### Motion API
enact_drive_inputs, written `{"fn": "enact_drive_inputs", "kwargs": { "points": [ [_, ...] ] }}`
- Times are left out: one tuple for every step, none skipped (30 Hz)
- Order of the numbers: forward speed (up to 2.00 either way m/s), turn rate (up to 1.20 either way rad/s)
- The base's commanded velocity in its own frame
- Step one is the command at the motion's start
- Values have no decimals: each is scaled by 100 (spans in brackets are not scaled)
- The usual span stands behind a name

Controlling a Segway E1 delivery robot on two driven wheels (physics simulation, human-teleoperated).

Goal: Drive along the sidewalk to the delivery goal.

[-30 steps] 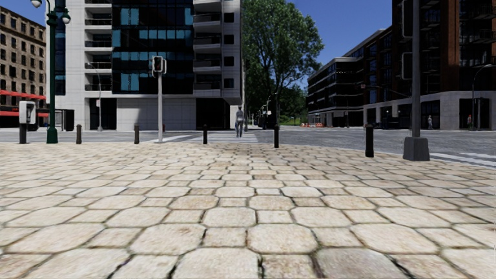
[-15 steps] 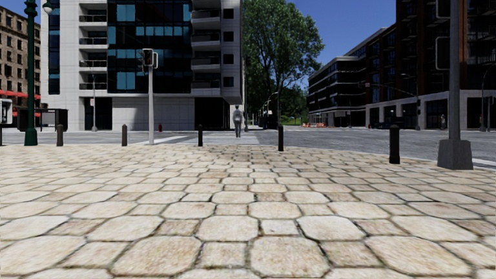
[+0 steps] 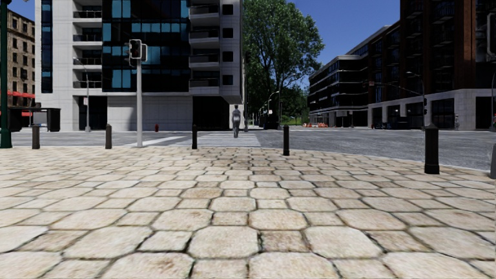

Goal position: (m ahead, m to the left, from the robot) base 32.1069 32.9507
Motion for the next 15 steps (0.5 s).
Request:
{"fn": "enact_drive_inputs", "kwargs": {
  "points": [
    [200, 0],
    [200, 0],
    [200, 0],
    [200, 0],
    [200, 0],
    [200, 0],
    [200, 0],
    [200, 0],
    [200, 0],
    [200, 0],
    [200, 0],
    [200, 0],
    [200, 0],
    [200, 0],
    [200, 0]
  ]
}}
